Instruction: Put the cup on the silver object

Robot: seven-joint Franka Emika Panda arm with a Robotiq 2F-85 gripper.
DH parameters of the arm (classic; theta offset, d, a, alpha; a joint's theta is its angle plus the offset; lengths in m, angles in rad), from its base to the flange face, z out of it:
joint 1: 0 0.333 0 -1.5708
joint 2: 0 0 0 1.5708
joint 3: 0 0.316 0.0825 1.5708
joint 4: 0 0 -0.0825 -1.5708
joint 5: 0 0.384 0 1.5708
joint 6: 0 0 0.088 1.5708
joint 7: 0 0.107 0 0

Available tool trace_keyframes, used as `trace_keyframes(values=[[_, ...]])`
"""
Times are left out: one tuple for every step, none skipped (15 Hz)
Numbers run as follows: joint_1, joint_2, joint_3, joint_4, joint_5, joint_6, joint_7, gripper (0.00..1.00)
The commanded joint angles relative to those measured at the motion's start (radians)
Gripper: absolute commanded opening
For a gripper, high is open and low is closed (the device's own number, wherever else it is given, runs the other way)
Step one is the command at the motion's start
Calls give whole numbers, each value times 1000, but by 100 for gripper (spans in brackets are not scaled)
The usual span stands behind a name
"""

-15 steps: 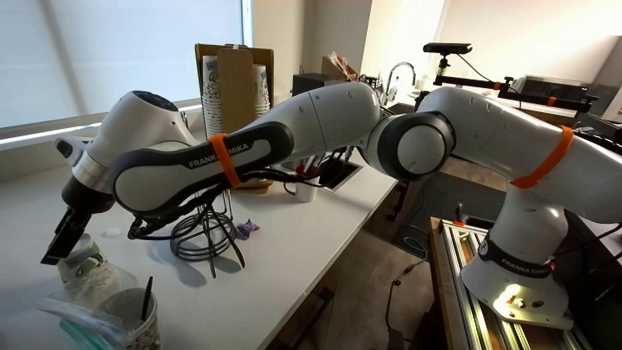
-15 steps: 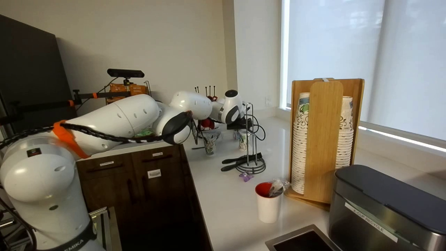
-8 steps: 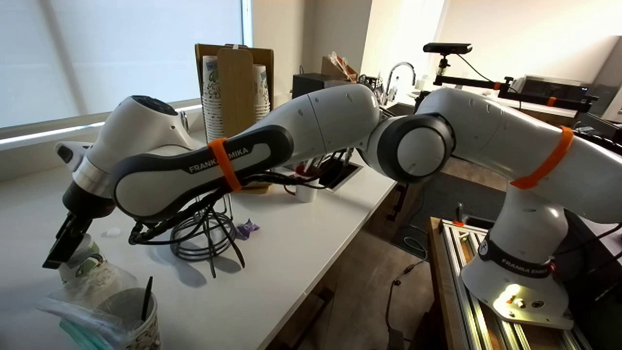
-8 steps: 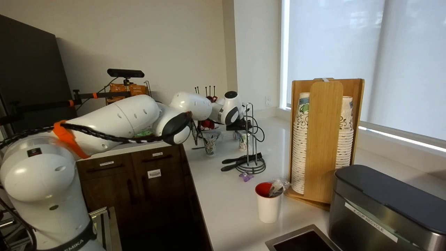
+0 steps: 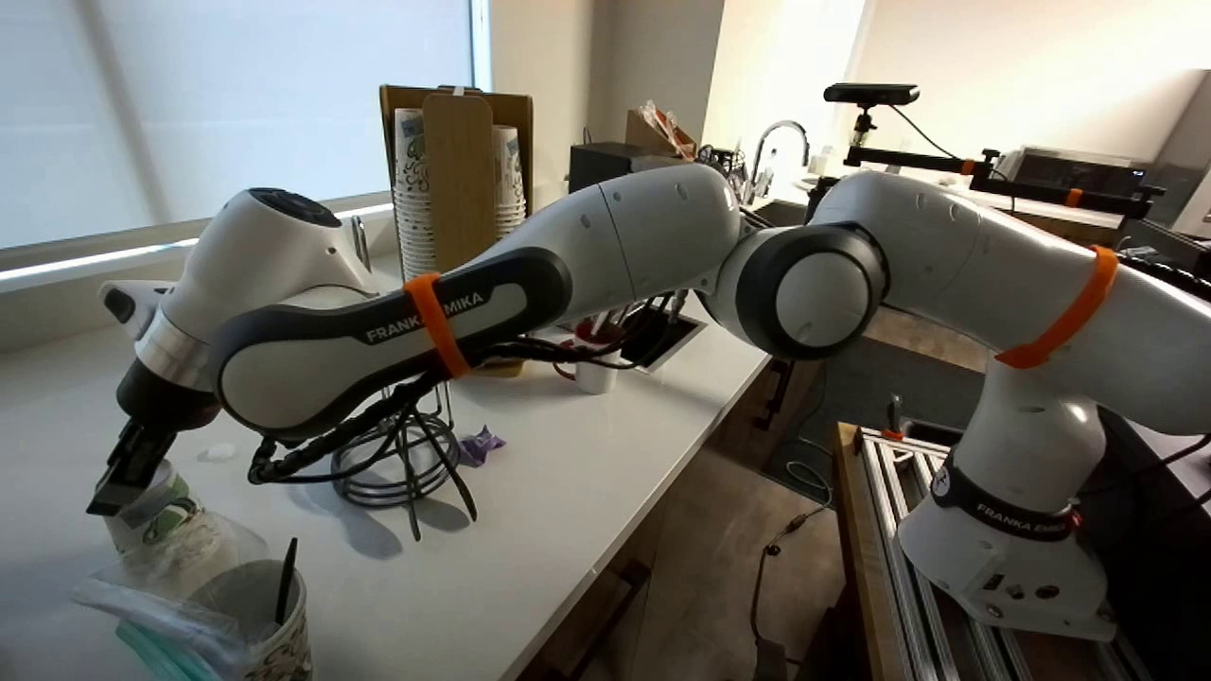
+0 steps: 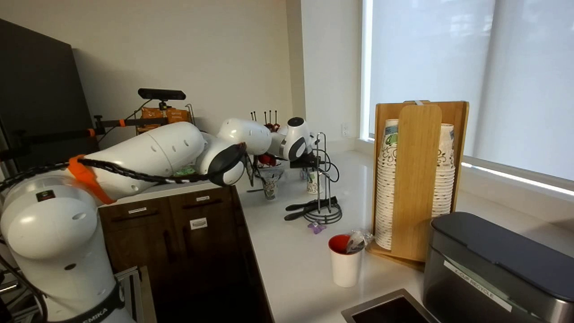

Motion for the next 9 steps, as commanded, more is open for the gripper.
trace_keyframes(values=[[13,2,-18,5,-7,-25,26,1],[15,2,-21,5,-8,-24,28,0],[16,2,-24,6,-9,-24,31,0],[18,1,-26,6,-10,-25,32,0],[19,1,-27,7,-10,-24,33,1],[20,0,-28,8,-10,-20,32,0],[21,-5,-26,10,-9,-14,31,0],[22,-12,-24,11,-11,-6,27,1],[23,-22,-21,10,-12,5,22,1]])
